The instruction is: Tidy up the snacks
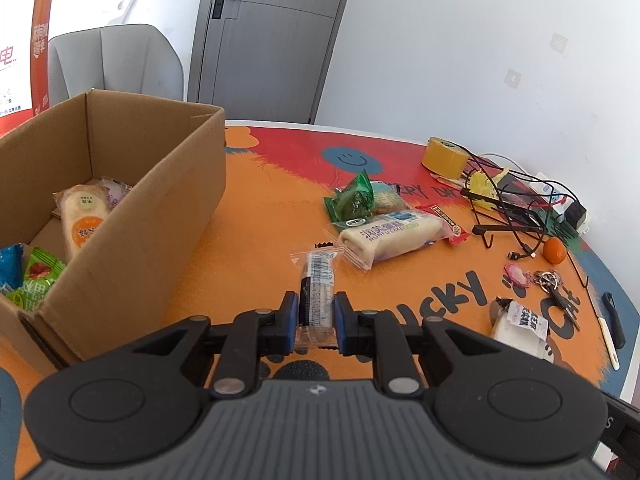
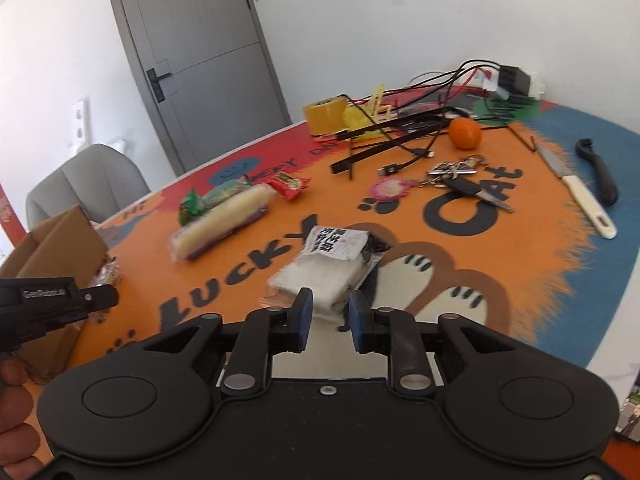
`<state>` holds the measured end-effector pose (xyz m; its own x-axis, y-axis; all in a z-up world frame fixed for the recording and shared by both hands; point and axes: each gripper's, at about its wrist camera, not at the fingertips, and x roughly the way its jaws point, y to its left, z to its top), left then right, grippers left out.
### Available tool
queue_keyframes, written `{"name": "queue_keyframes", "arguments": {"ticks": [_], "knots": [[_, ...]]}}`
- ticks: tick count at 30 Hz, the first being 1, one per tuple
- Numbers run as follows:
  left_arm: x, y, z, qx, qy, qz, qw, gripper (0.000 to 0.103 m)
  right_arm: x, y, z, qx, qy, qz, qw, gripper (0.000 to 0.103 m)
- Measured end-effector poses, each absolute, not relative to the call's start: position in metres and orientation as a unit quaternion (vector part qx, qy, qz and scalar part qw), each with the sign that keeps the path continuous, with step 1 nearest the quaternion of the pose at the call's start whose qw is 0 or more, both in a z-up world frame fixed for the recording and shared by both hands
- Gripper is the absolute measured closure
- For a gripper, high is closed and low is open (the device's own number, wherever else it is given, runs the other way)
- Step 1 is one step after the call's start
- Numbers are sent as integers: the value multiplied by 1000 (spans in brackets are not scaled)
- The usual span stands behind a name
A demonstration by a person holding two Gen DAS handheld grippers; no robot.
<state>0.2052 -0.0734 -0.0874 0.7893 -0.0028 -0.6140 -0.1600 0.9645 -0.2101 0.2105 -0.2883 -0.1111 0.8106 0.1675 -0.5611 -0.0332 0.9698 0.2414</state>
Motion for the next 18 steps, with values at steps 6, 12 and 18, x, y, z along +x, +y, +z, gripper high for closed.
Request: {"name": "queue_keyframes", "arguments": {"ticks": [6, 12, 18], "knots": [[206, -73, -91, -125, 325, 41, 936, 85, 213, -280, -106, 120, 288, 51, 949, 34], [209, -67, -95, -130, 330, 44, 934, 85, 232, -256, -109, 106, 295, 46, 949, 18], [213, -59, -98, -136, 333, 50, 932, 85, 252, -233, -117, 70, 307, 25, 949, 9]]}}
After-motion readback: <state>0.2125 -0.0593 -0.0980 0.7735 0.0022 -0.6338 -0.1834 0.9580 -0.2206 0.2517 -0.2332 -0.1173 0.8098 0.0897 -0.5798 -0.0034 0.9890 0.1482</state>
